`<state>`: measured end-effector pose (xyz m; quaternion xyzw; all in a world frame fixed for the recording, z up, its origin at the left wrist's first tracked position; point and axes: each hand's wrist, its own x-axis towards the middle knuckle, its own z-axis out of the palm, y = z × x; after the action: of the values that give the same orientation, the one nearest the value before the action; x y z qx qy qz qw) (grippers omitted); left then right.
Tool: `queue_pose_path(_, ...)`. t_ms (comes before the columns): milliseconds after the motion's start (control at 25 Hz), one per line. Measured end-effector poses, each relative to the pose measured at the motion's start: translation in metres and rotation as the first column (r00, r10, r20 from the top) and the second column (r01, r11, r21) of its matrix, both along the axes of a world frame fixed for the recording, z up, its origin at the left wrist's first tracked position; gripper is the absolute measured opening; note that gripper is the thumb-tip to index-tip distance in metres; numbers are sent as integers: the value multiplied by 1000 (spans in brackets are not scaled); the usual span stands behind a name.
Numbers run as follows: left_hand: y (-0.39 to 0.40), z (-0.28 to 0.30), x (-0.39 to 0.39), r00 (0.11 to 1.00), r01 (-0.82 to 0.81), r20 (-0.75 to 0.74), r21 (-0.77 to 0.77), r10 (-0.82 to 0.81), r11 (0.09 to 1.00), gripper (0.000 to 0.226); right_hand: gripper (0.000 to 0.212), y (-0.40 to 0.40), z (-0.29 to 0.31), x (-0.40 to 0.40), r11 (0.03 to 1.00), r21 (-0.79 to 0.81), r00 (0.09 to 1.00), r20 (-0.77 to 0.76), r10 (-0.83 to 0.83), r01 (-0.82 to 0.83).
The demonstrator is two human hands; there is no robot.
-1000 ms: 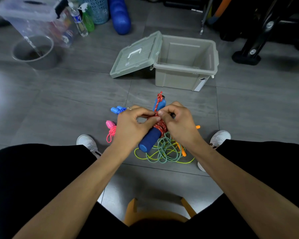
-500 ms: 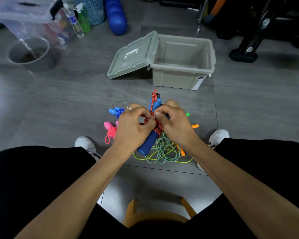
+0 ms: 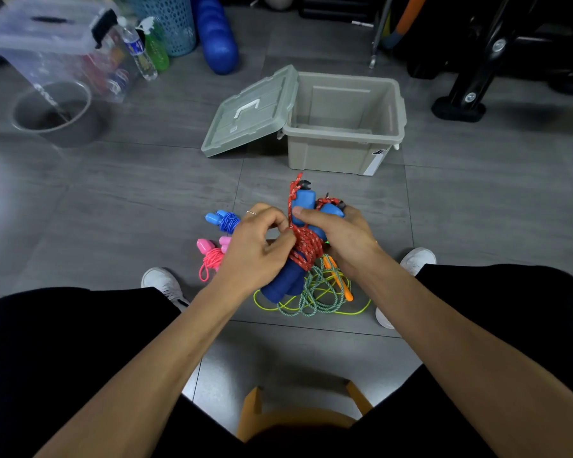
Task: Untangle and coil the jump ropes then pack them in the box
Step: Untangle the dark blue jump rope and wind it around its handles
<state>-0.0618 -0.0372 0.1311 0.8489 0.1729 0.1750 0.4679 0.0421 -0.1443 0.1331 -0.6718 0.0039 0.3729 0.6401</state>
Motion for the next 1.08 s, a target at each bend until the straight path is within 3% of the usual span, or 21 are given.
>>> queue_pose_path(80, -2, -1, 2, 999, -43, -19, -33, 42, 999, 16, 30, 1, -2, -2, 997, 27, 997, 6, -70, 70)
queue_pose_path(240, -3, -1, 5, 990, -128, -75, -142, 119, 982, 16, 34, 0, -8, -3, 981, 71, 983, -50, -177, 180)
queue_pose_path(440, 9, -5, 7, 991, -131, -60, -222, 120, 966, 17, 20, -1, -5, 2, 958, 129, 966, -60, -250, 256)
queue_pose_path(600, 11, -8, 8, 976, -181, -203, -546, 81, 818, 26, 34, -2, -10, 2, 968, 160, 978, -115, -175, 192)
queue_pose_path(720, 13, -10, 6, 975, -181, -220, -708, 30, 683, 34, 38, -1, -13, 4, 972, 184, 980, -163, -118, 148)
queue_pose_path(800, 11, -12, 6, 971, -210, -236, -753, 42, 623, 30, 40, 0, -16, 4, 977, 169, 980, -175, -99, 129)
queue_pose_path(880, 10, -17, 3, 956, -259, -292, -798, 26, 544, 10, 39, 3, -20, 2, 981, 144, 979, -180, -99, 126)
queue_pose_path(960, 9, -20, 0, 924, -290, -371, -837, -91, 464, 19, 31, 5, -26, 1, 981, 141, 980, -165, -113, 137)
queue_pose_path(1080, 8, -30, -4, 888, -376, -455, -793, -57, 479, 19, 21, 8, -40, 3, 999, 13, 995, -82, -50, 52)
